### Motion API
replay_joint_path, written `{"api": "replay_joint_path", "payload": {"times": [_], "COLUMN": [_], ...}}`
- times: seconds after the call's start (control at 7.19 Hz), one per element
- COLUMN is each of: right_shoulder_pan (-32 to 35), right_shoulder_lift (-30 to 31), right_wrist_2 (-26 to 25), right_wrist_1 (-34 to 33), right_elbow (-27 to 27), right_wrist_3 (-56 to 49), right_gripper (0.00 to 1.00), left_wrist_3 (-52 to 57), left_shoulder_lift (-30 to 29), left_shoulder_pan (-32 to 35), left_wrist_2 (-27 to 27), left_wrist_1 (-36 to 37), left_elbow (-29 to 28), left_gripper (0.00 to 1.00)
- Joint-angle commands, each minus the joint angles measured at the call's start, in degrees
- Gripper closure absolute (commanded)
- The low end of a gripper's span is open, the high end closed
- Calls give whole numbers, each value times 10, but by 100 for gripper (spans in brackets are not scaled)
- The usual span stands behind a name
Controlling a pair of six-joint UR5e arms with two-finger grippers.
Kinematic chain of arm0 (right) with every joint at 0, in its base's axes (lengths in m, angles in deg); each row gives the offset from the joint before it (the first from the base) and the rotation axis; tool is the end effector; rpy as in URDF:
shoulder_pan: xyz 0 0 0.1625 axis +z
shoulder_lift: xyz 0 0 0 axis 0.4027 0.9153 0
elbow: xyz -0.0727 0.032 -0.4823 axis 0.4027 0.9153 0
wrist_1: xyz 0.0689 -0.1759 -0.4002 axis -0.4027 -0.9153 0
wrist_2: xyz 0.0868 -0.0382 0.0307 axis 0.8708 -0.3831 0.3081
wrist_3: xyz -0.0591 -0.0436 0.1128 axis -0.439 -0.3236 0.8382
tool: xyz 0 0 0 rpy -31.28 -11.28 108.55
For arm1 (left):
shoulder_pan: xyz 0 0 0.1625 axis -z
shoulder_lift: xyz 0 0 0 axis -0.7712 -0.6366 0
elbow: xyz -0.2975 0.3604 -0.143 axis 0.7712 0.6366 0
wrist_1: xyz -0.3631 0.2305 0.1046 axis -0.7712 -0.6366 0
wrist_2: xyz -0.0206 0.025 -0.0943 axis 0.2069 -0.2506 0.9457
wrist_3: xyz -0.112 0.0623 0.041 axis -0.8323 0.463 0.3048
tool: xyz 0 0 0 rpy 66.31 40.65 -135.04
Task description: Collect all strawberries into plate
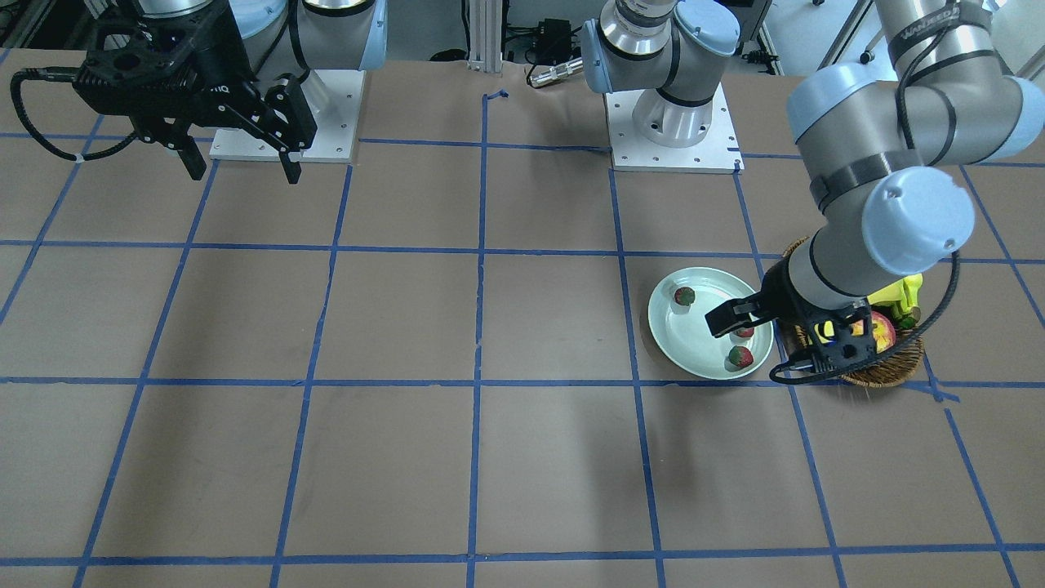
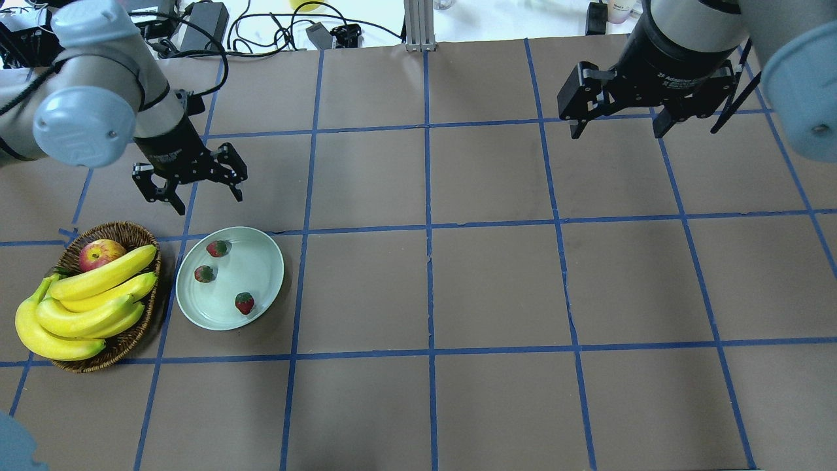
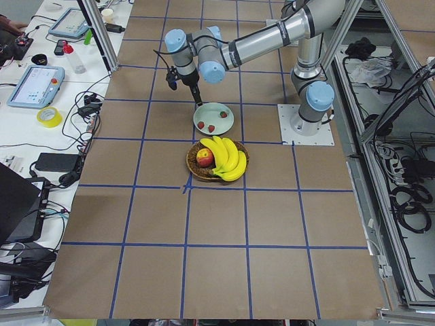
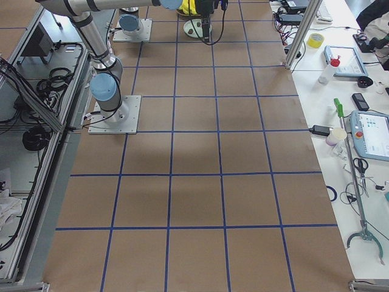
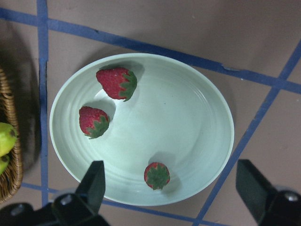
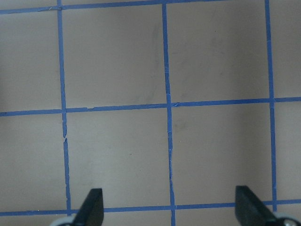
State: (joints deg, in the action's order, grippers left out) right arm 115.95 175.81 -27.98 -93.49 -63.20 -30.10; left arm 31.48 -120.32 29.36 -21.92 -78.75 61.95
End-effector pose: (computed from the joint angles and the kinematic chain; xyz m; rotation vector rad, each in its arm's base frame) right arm 0.1528 -0.4892 0.5605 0.0617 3.1205 -0.2215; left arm -0.0229 -0.6054 0.3676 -0.4035 3.0834 0.2734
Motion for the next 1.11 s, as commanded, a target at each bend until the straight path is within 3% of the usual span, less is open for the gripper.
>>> {"api": "replay_joint_path", "payload": {"times": [0.0, 0.97], "right_shoulder_pan": [0, -1], "right_shoulder_lift": [0, 0], "right_wrist_2": [0, -1], "right_wrist_1": [0, 4], "right_elbow": [0, 1], "right_wrist_3": [0, 0], "right_gripper": [0, 0], "left_wrist_3": [0, 8], "left_shoulder_lift": [55, 144], "left_shoulder_pan": [8, 62], "left_wrist_2": [15, 41], "left_wrist_1": [-108, -132], "left_elbow": [-73, -70], "left_gripper": [0, 0]}}
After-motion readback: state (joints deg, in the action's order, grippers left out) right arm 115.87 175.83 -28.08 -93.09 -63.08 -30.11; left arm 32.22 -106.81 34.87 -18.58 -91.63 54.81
